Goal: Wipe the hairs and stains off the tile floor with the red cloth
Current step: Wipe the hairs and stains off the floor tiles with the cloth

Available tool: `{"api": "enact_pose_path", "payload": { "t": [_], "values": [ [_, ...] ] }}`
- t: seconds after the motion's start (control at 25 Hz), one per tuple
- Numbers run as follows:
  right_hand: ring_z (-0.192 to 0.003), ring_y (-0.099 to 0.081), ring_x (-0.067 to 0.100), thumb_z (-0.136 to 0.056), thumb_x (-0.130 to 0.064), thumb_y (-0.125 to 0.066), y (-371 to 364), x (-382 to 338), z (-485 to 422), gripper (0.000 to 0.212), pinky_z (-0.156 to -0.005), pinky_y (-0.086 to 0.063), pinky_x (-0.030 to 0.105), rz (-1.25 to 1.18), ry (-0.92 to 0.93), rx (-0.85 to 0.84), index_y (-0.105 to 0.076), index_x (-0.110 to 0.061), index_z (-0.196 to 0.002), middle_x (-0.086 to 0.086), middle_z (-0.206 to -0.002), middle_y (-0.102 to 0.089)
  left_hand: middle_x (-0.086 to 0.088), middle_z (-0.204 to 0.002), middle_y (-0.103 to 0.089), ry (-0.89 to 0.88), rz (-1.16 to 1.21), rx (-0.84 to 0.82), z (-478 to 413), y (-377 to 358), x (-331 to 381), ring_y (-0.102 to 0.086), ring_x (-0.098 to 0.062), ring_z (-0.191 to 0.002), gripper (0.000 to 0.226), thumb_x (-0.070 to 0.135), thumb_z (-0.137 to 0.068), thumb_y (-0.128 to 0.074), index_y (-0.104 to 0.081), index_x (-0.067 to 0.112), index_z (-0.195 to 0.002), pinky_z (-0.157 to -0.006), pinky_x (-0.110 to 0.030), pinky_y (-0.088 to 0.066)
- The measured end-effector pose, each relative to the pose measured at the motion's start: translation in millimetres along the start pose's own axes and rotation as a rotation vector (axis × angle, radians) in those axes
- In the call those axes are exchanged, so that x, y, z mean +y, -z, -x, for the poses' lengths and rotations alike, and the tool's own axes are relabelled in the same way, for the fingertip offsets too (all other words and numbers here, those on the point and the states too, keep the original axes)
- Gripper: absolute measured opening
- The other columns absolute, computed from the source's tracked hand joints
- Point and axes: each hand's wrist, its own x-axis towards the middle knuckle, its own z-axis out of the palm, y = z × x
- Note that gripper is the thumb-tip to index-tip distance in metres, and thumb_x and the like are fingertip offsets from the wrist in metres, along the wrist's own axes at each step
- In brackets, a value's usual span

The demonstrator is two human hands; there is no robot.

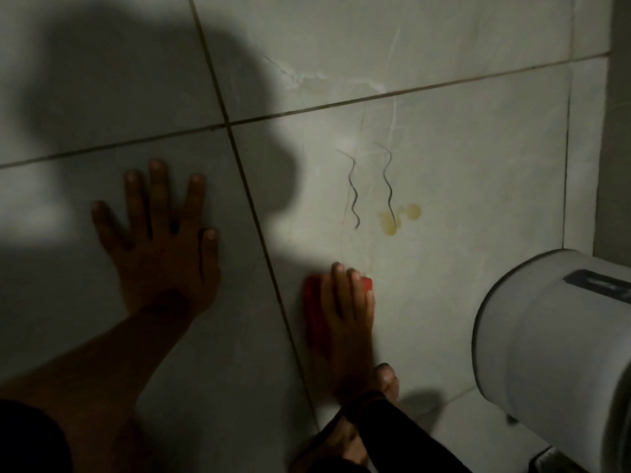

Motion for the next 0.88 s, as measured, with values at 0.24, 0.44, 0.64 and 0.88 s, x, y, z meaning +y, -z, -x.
{"api": "enact_pose_path", "payload": {
  "t": [0.24,0.44,0.64,0.88],
  "values": [
    [-0.168,-0.004,0.039,-0.098,-0.034,-0.04,30.4,39.0,-112.6,0.08,-0.136,-0.001,0.062,-0.168,-0.53,0.247,-0.017,-0.01,-0.171,0.015,-0.181,-0.013,-0.007,-0.184,0.004,-0.011,0.01,0.003,-1.9,-1.5,-0.5,0.003,-0.038,-0.169,0.072,0.049,-0.105,-0.03,-0.014,0.036,-0.174,-0.126,-0.075,-0.002],
    [-0.168,0.001,0.039,-0.099,-0.033,-0.041,47.3,85.2,-80.7,0.081,-0.135,-0.005,0.065,-0.151,-0.457,0.153,-0.016,-0.006,-0.171,0.018,-0.181,-0.009,-0.008,-0.184,0.004,0.007,0.026,-0.02,-0.6,0.9,-0.3,0.003,-0.037,-0.169,0.072,0.049,-0.104,-0.029,-0.015,0.035,-0.174,-0.125,-0.077,-0.003],
    [-0.168,-0.004,0.041,-0.092,-0.038,-0.045,57.4,80.2,-161.6,0.089,-0.136,0.001,0.058,-0.091,-0.3,0.244,-0.017,-0.009,-0.171,0.016,-0.181,-0.012,-0.007,-0.184,0.003,0.006,0.014,-0.033,-2.9,0.5,1.8,0.007,-0.033,-0.169,0.074,0.049,-0.103,-0.03,-0.016,0.035,-0.173,-0.126,-0.075,-0.002],
    [-0.167,-0.007,0.044,-0.088,-0.041,-0.04,77.1,79.5,-202.4,0.091,-0.133,-0.009,0.069,-0.142,-0.389,0.255,-0.017,-0.011,-0.171,0.016,-0.181,-0.015,-0.005,-0.184,0.006,-0.004,0.002,-0.018,-0.9,-4.1,-1.8,0.015,-0.026,-0.168,0.073,0.051,-0.103,-0.027,-0.015,0.036,-0.174,-0.127,-0.072,0.001]
  ]
}}
